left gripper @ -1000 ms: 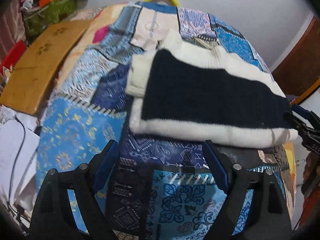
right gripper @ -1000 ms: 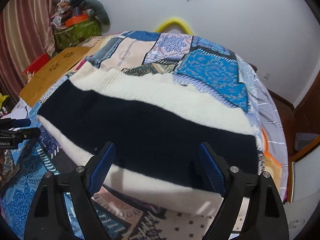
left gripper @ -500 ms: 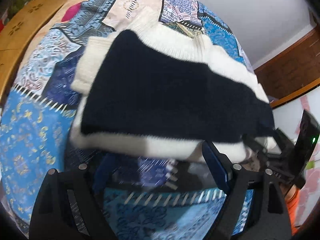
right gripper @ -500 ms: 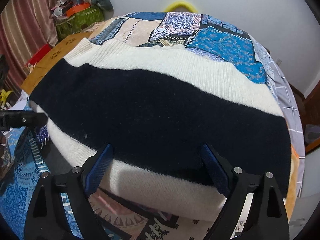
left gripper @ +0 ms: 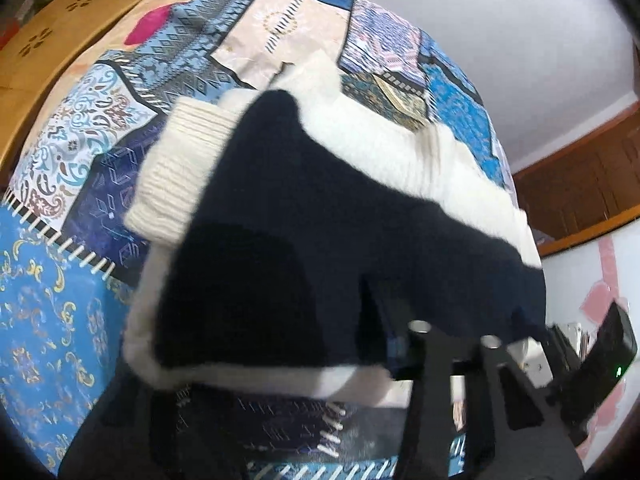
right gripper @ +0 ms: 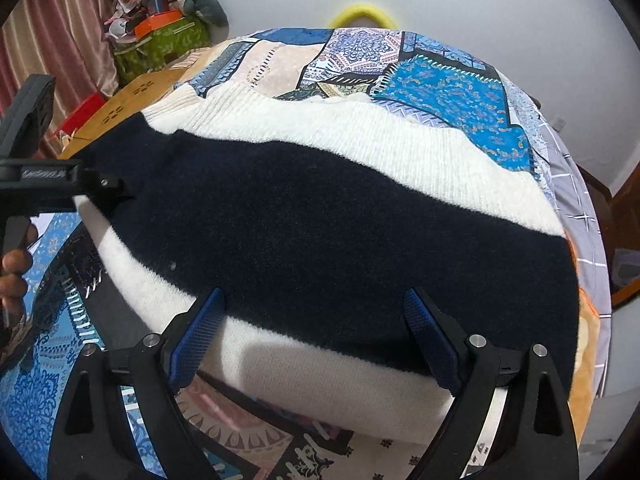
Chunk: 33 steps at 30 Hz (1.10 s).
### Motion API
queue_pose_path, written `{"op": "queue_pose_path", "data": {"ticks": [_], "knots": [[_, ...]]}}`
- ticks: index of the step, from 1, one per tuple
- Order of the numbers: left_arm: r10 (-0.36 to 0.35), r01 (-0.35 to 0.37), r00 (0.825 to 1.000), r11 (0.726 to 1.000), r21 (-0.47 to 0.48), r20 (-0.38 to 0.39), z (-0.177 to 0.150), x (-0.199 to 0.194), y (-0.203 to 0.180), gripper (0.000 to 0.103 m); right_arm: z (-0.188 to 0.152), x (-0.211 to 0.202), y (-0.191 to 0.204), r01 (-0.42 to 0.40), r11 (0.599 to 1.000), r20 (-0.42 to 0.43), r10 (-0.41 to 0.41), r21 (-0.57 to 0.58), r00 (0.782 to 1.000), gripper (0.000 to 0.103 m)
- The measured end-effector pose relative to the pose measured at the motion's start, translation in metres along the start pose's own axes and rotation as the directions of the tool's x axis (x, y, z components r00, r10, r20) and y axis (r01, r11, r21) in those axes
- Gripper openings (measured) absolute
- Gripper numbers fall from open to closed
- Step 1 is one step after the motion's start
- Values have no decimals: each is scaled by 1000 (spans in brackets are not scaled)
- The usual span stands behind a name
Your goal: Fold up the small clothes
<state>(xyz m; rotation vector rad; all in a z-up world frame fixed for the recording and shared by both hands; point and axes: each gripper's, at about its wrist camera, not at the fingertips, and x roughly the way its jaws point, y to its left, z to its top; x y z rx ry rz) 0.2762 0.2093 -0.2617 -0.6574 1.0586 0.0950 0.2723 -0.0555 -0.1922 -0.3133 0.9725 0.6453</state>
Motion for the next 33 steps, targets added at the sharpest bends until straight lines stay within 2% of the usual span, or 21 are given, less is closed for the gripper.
{"op": "queue_pose_path", "data": {"ticks": [1, 3, 6, 12, 14, 18, 22, 26, 29, 33], "knots": [[4, -4, 1000, 1000, -4, 10, 2, -2, 1, 28, 0, -2, -1, 5, 1000, 1, -5, -1, 1000, 90], [26, -27, 998, 1000, 8, 51, 5, -8, -1, 24, 1, -5, -2, 18, 1000, 3, -18, -4, 1000, 89], [99, -108, 987, 992, 62, 124, 8, -25, -11, 22, 2, -14, -6, 40, 999, 12, -40, -11, 999, 90], [96, -104, 972, 994, 28, 216, 26, -72, -6, 21, 6, -35, -13, 84, 996, 48, -82, -21, 995, 90], [118, -129, 959, 991, 25, 257, 32, -90, -6, 21, 9, -41, -16, 93, 995, 61, -92, -20, 994, 90], [180, -203, 922, 979, 31, 343, 44, -122, -10, 21, 11, -48, -20, 98, 995, 75, -97, -10, 992, 90], [199, -232, 898, 972, 37, 391, 52, -143, -19, 21, 10, -45, -23, 98, 995, 65, -98, -6, 993, 90], [190, -243, 892, 967, 80, 410, 54, -147, -41, 21, 3, -36, -26, 86, 996, 34, -86, 4, 996, 90], [189, -270, 888, 952, 143, 418, 50, -140, -69, 21, -4, -25, -30, 59, 998, 1, -59, 32, 998, 90], [154, -267, 896, 936, 228, 416, 42, -128, -112, 21, -13, -14, -40, 4, 996, -15, -3, 92, 1000, 90]]}}
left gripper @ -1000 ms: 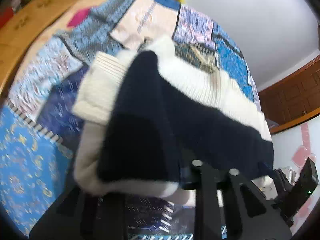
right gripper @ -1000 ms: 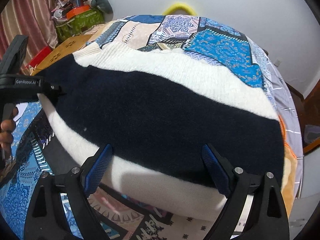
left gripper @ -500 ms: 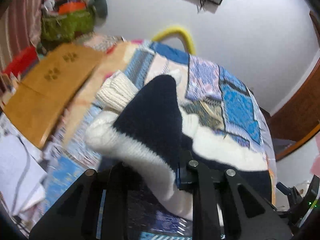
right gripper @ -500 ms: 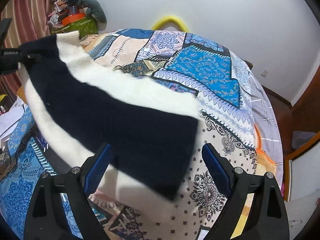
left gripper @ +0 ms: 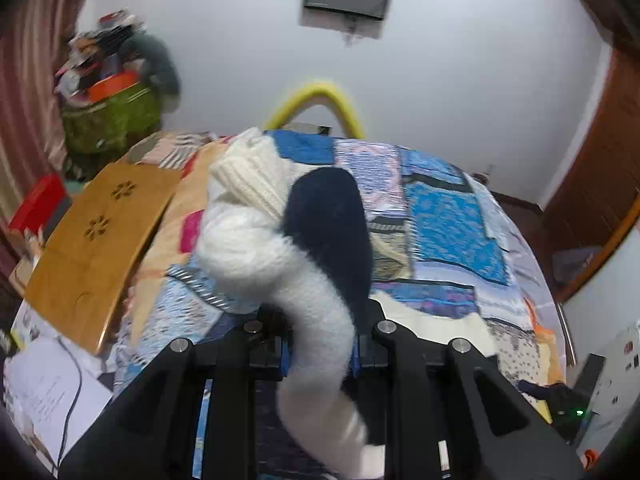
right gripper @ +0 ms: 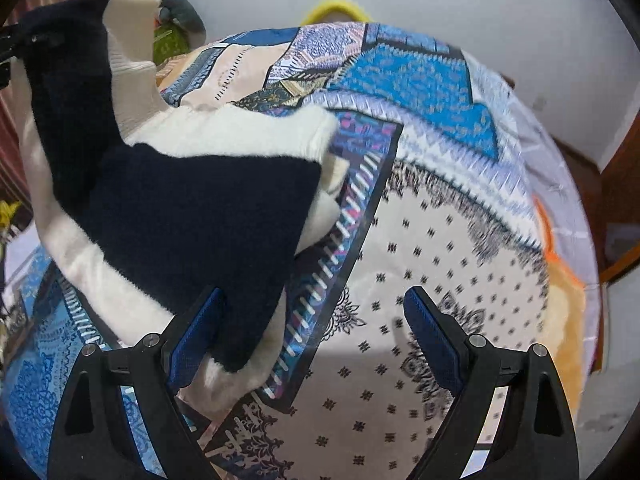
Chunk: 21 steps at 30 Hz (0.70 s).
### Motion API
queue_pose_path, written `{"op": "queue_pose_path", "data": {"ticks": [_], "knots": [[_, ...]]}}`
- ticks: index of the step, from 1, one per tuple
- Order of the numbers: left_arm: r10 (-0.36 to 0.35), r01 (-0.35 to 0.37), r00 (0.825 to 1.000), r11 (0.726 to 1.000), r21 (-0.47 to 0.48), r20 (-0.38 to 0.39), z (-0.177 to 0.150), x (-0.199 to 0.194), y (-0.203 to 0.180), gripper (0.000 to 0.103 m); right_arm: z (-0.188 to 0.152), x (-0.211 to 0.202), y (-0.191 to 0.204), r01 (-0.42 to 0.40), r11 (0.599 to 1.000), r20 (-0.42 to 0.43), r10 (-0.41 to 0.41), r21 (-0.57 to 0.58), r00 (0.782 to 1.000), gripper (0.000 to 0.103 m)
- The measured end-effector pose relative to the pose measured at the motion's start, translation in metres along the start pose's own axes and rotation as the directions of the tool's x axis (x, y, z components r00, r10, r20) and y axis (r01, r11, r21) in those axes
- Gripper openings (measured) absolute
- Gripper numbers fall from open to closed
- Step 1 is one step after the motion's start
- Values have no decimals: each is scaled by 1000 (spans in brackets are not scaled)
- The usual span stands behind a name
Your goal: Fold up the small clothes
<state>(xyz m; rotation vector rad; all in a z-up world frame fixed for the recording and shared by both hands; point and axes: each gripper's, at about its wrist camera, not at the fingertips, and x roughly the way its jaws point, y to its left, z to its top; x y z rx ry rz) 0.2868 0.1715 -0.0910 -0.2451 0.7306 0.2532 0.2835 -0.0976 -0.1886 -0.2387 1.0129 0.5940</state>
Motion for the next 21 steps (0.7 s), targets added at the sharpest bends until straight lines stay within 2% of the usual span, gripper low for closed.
{"op": "queue_pose_path", "data": {"ticks": [5, 11, 13, 16, 21], "knots": [[-85, 86, 996, 996, 39, -23, -2, 8, -57, 21, -6, 5, -10, -61, 996, -4, 61, 66, 998, 90], [-158, 169, 984, 973, 154, -82, -26, 24, -130, 21, -9, 2, -8, -70, 995, -2, 70, 71, 998, 89], [-159, 180, 981, 961, 208, -110, -42, 29, -148, 21, -10, 0, -8, -72, 995, -2, 73, 70, 997, 89], [-123, 158, 984, 940, 302, -130, -68, 32, -164, 21, -12, -4, -9, -73, 995, 3, 73, 68, 997, 90], [-116, 174, 976, 924, 342, -184, -92, 31, -158, 21, -16, -12, -7, -67, 996, 10, 66, 58, 998, 90]]}}
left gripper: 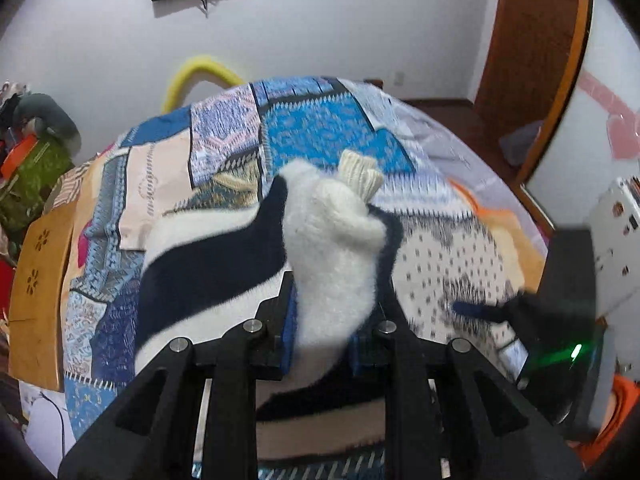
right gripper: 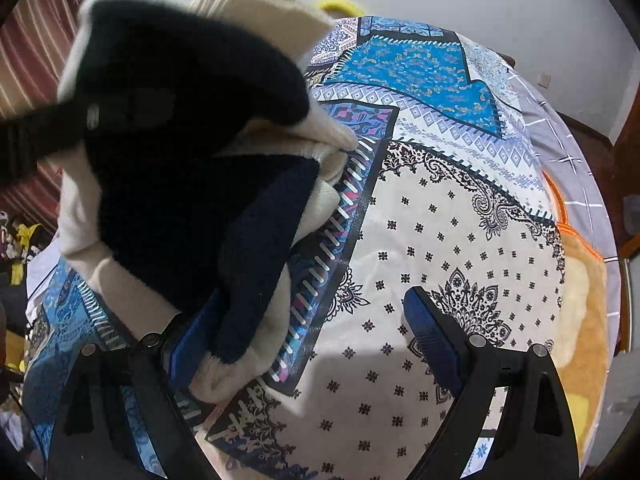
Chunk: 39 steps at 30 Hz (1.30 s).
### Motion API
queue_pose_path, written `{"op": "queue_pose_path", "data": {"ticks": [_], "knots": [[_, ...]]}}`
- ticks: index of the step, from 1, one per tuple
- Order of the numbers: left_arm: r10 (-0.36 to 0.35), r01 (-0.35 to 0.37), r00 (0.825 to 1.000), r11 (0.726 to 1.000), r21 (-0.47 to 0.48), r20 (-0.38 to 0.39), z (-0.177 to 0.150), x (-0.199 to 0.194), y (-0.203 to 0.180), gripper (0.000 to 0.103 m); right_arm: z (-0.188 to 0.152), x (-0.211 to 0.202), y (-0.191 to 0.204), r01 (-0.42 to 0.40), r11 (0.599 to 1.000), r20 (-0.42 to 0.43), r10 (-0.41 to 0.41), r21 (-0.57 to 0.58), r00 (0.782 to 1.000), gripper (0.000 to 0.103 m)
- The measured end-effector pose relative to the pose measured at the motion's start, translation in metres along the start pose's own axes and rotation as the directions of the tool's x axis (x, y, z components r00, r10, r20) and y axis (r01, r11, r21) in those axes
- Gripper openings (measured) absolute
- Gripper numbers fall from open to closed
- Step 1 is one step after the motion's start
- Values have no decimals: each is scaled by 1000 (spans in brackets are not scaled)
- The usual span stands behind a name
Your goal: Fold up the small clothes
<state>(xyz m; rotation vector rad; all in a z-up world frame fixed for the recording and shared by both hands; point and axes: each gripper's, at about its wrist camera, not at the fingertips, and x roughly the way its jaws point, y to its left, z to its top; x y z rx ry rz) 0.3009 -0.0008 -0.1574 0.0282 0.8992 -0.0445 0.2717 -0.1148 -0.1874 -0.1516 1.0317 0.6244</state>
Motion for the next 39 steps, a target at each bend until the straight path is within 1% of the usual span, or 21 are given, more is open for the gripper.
{"op": "queue_pose_path", "data": {"ticks": [3, 6, 11, 13, 17, 21, 25, 28, 33, 36, 39], "knots": [[-5, 5, 1000, 1000, 15, -30, -10, -2, 1, 21, -1, -5, 2, 11, 1000, 5, -11, -6, 1000, 90], [-6, 7, 999, 1000, 26, -35, -18, -5, 1, 21, -2, -13, 4, 23, 1000, 14, -23, -12, 1000, 90], [-25, 26, 999, 999, 45, -33, -24, -19, 0, 26, -5, -28, 5, 47, 999, 30, -46, -22, 998, 90], [-17, 19, 1000, 998, 59, -26, -26, -25, -1, 30, -6, -35, 5, 59, 998, 40, -58, -23, 997, 90], [-6, 7, 1000, 998, 69, -13, -30, -39, 2, 35, -5, -48, 3, 61, 998, 63, -60, -10, 996, 90], [19, -20, 1000, 998, 54, 24, -35, -57, 16, 56, -1, -64, 5, 59, 998, 89, -58, -7, 994, 90], [47, -48, 998, 998, 32, 39, -43, -67, 35, 67, 7, -79, 11, 46, 999, 117, -45, -4, 992, 90], [70, -70, 997, 997, 20, 19, -50, -66, 53, 72, 17, -87, 18, 25, 1000, 133, -25, 1, 991, 90], [75, -75, 996, 997, -14, -46, -67, -53, 79, 74, 39, -86, 29, -35, 999, 137, 32, 18, 990, 90], [74, -76, 994, 997, -22, -81, -79, -42, 90, 74, 51, -76, 35, -71, 997, 125, 65, 40, 990, 90], [64, -68, 992, 997, -37, -106, -89, -31, 97, 74, 62, -58, 39, -91, 993, 90, 84, 75, 992, 90]]}}
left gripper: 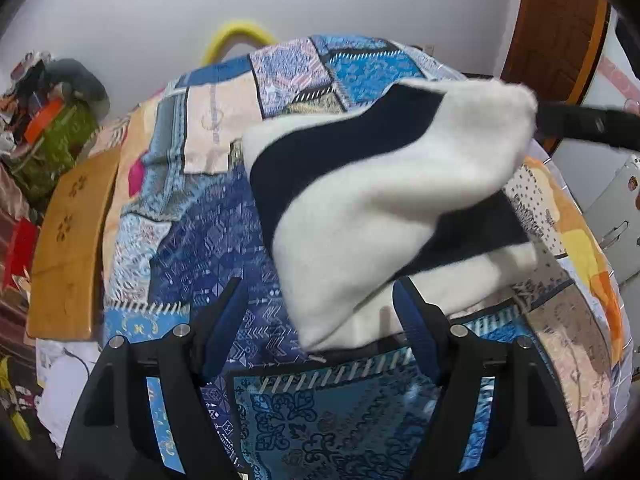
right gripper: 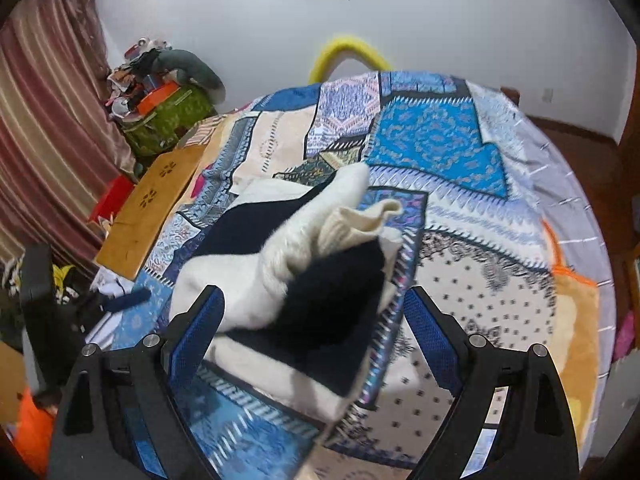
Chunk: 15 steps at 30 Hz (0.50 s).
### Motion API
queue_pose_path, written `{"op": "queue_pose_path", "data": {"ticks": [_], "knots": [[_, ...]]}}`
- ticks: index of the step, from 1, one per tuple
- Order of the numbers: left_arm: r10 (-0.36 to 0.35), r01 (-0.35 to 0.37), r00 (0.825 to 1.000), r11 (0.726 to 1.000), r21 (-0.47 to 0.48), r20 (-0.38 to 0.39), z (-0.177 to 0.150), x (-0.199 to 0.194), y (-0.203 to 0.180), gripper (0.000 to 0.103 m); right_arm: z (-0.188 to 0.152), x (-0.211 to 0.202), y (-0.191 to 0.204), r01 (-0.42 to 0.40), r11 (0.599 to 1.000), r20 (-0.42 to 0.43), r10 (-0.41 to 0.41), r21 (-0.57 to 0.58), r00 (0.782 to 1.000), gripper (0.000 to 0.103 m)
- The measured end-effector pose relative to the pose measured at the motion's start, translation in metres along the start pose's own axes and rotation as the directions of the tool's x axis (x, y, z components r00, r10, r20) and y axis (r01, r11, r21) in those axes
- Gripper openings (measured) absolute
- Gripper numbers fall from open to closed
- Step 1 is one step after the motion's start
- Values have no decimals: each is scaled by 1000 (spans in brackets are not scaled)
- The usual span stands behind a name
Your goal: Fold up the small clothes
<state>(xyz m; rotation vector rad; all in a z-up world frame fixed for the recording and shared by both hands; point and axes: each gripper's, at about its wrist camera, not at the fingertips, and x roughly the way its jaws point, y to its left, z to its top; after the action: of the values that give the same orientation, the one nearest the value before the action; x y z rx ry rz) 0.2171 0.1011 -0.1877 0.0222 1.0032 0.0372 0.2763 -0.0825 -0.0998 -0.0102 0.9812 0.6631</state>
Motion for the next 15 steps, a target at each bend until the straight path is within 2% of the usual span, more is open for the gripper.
{"op": "queue_pose_path", "data": {"ticks": [5, 12, 15], "knots": [[-30, 28, 999, 999, -34, -36, -7, 19, 9, 74, 5, 28, -7, -4, 997, -51, 8, 78, 999, 90], [-69, 62, 994, 994, -87, -80, -11, 47, 23, 74, 3, 53, -23, -38, 979, -106, 61, 202, 992, 89], [-73, 64, 994, 993, -104, -82, -14, 56, 27, 79, 2, 57, -26, -50, 972, -106, 76, 228, 991, 84]]}}
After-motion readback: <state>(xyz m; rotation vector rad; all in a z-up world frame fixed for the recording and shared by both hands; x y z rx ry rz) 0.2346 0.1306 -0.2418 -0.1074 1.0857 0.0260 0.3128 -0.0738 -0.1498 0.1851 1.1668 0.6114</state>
